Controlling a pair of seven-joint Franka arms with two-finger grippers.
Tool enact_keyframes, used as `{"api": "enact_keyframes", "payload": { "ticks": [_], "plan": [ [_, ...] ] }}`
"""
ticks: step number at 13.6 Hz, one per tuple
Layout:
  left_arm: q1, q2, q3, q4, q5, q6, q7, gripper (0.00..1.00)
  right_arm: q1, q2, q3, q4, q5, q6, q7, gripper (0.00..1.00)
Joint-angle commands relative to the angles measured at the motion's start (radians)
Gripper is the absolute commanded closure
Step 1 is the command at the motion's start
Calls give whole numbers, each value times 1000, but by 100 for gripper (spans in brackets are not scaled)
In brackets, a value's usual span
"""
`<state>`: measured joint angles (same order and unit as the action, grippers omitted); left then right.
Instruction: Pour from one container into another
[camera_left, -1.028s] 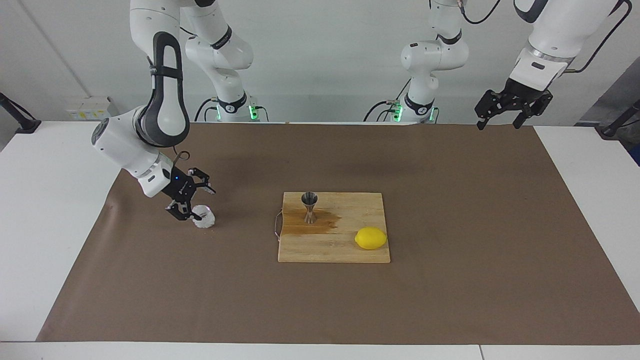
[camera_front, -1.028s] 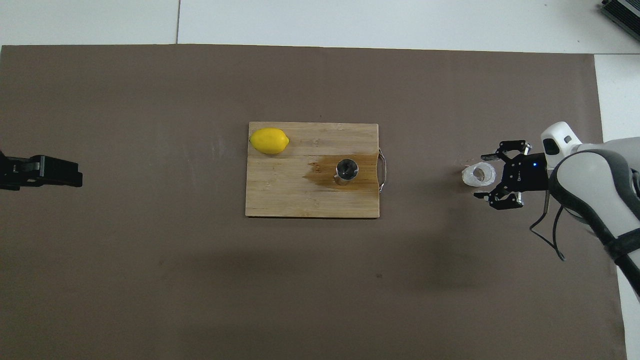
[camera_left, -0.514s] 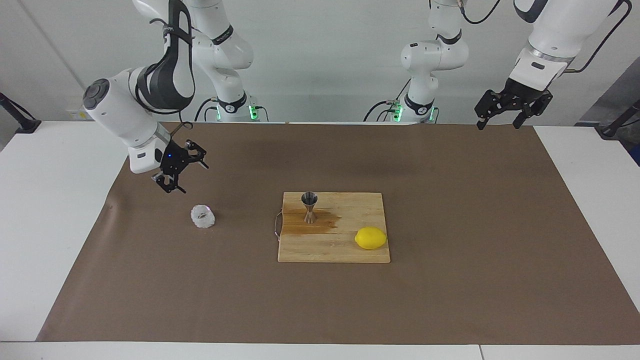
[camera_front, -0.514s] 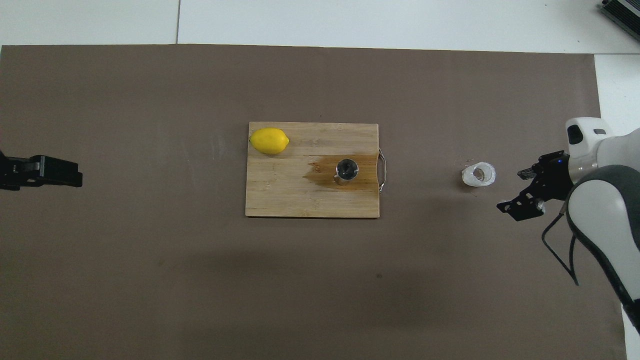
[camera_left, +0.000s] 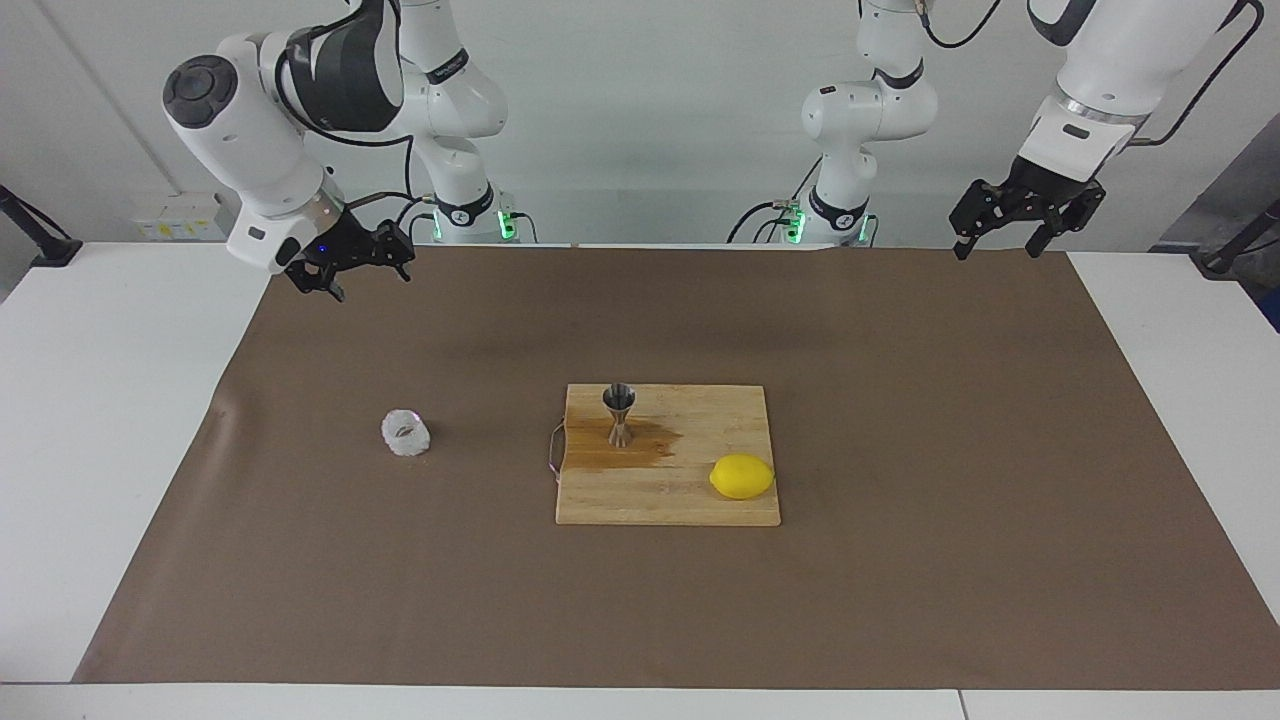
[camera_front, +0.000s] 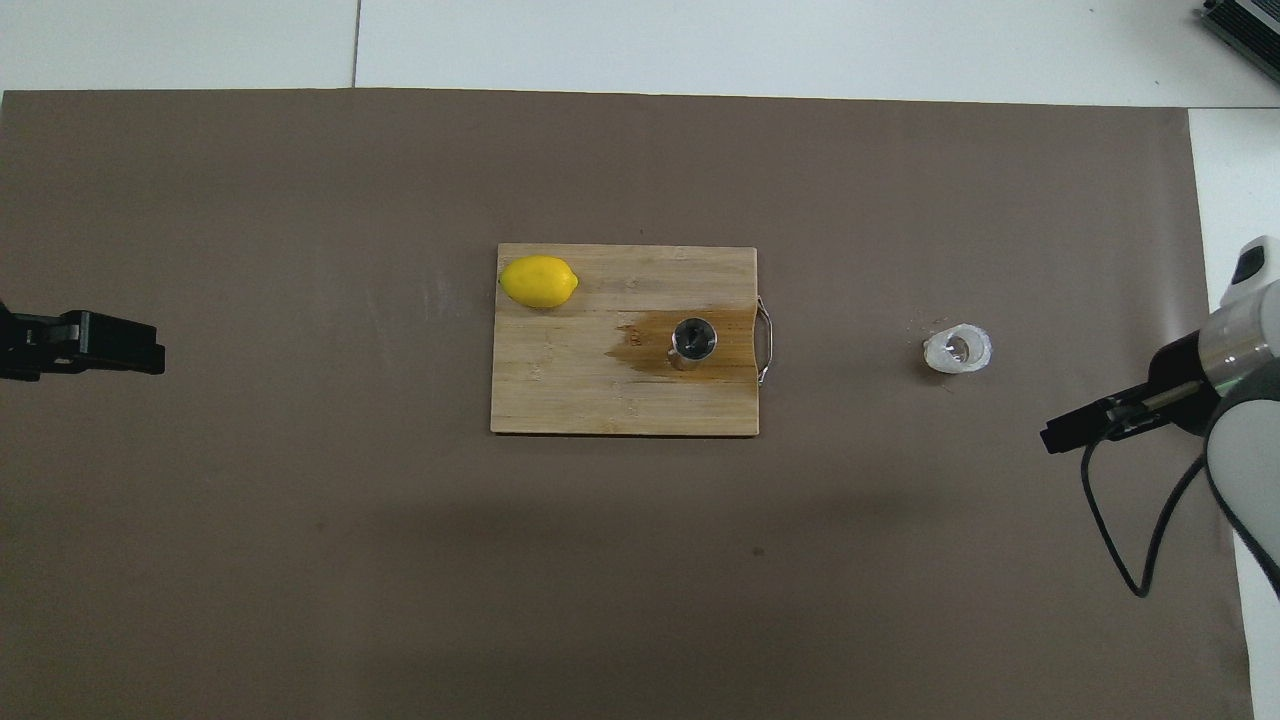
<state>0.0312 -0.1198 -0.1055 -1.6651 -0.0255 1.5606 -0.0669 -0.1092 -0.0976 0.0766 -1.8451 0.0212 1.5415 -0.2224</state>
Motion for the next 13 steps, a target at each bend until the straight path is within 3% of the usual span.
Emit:
{"api": "enact_keyframes", "payload": {
  "ticks": [1,5,13],
  "plan": [
    [12,-26,-6,-24,4,-7,13,0,6,13,20,137,-72,-116,197,0],
    [12,-26,-6,-24,4,-5,13,0,-14,59,6,300,-40,-147,215,0],
    [12,-26,-5,-24,4,-5,13,0,-26,55,3,299,-20,-127,221,0]
  ]
}}
